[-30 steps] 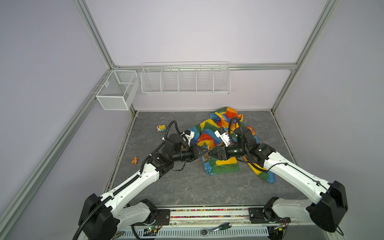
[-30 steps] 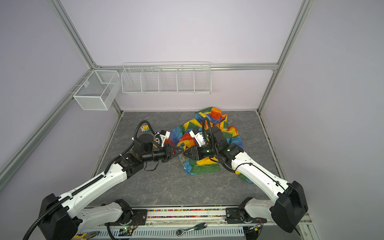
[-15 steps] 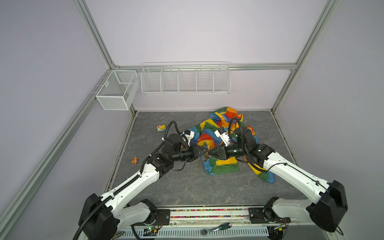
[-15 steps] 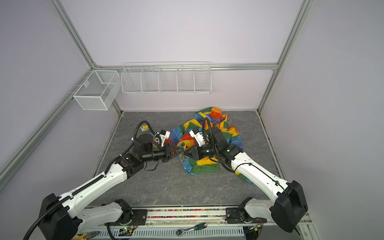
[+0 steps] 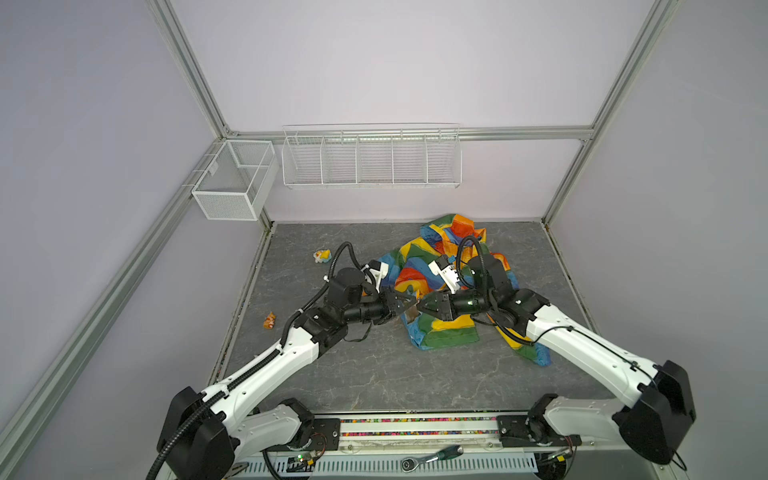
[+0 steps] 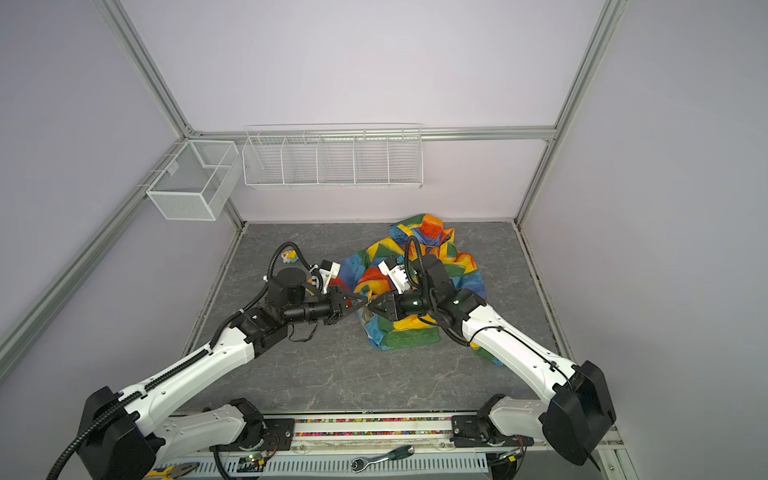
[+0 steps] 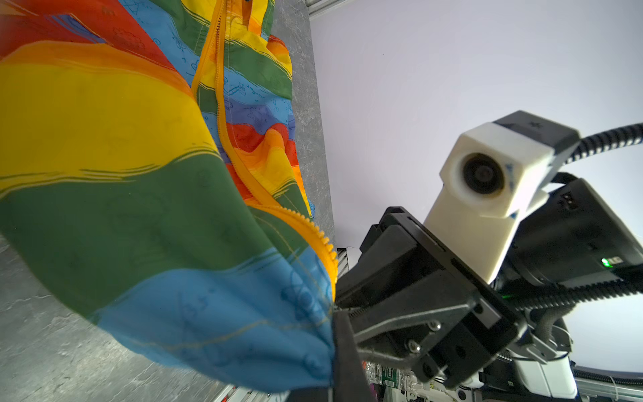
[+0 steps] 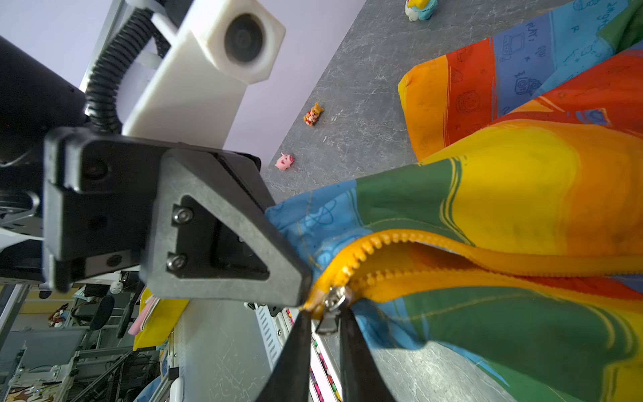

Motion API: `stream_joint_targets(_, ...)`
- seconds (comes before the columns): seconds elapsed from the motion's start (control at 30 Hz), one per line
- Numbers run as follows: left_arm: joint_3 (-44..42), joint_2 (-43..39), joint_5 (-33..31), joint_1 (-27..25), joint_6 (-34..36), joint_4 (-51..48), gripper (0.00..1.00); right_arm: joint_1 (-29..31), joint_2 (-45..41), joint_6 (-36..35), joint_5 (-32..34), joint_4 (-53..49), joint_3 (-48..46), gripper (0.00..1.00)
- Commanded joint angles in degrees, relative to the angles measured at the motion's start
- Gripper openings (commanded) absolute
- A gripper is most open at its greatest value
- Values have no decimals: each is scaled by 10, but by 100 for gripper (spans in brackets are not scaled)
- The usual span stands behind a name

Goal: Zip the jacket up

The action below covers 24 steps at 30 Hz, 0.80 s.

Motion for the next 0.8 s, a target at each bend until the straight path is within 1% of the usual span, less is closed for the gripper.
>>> stream_joint_targets(0.0, -3, -12, 15, 1, -6, 16, 0, -9, -9, -6, 13, -3, -14, 17)
stream_joint_targets(0.3, -2, -10, 18, 1, -6, 17, 0, -22, -18, -6, 14, -9, -20, 16)
stream_joint_targets(0.43, -2, -10, 19, 1, -5, 17, 0, -26, -20, -6, 11, -9, -24, 18)
stream_joint_targets(0.63, -1, -7, 20, 1, -6, 19, 0, -26, -22, -6, -2, -3, -23, 24)
stream_joint_targets(0.77, -1, -7, 20, 1, -7, 19, 0, -26, -22, -6, -8, 2, -23, 25)
